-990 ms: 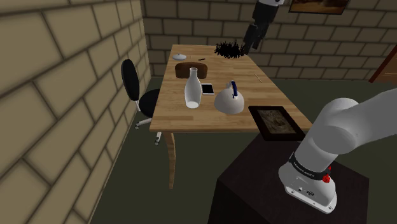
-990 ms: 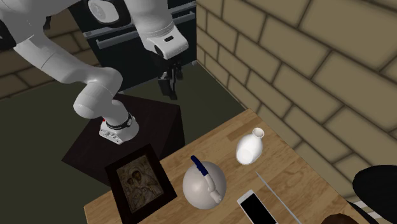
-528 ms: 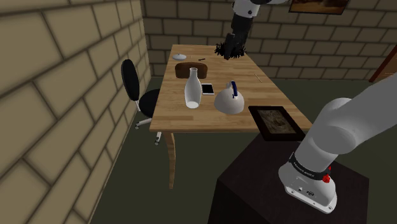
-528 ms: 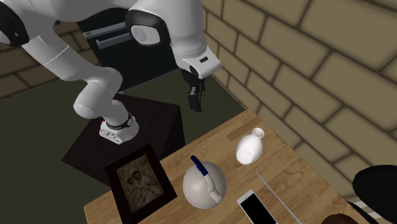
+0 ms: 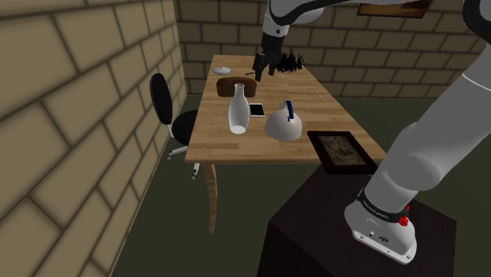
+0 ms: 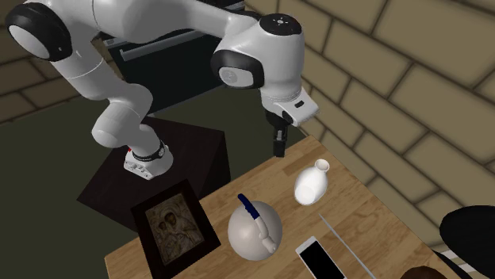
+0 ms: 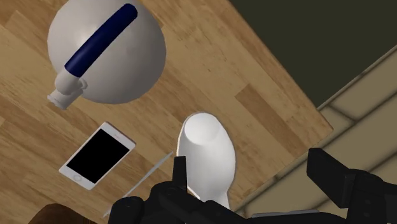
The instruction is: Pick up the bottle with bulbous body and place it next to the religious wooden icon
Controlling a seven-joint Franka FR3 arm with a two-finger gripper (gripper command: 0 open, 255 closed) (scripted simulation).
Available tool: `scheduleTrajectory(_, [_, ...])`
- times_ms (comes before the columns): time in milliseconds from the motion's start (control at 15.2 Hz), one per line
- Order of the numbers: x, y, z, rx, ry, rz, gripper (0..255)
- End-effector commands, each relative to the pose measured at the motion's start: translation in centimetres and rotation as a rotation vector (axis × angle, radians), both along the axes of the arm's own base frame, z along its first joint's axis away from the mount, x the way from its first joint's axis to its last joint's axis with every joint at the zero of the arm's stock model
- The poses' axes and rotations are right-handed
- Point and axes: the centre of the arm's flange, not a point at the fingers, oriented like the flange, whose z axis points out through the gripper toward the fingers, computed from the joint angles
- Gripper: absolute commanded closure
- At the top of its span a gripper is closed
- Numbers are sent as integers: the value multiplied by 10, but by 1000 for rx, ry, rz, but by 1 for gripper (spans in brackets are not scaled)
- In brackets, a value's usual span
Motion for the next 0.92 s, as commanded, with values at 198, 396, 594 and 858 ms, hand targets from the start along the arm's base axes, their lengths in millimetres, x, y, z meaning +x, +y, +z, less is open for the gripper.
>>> scheduleTrajectory(198, [60,-2,-29,7,10,-8,0])
scheduleTrajectory(396, [96,-2,-48,10,16,-13,0])
scheduleTrajectory(594, [126,-3,-65,14,21,-18,0])
scheduleTrajectory(858, [128,-2,-86,14,21,-18,0])
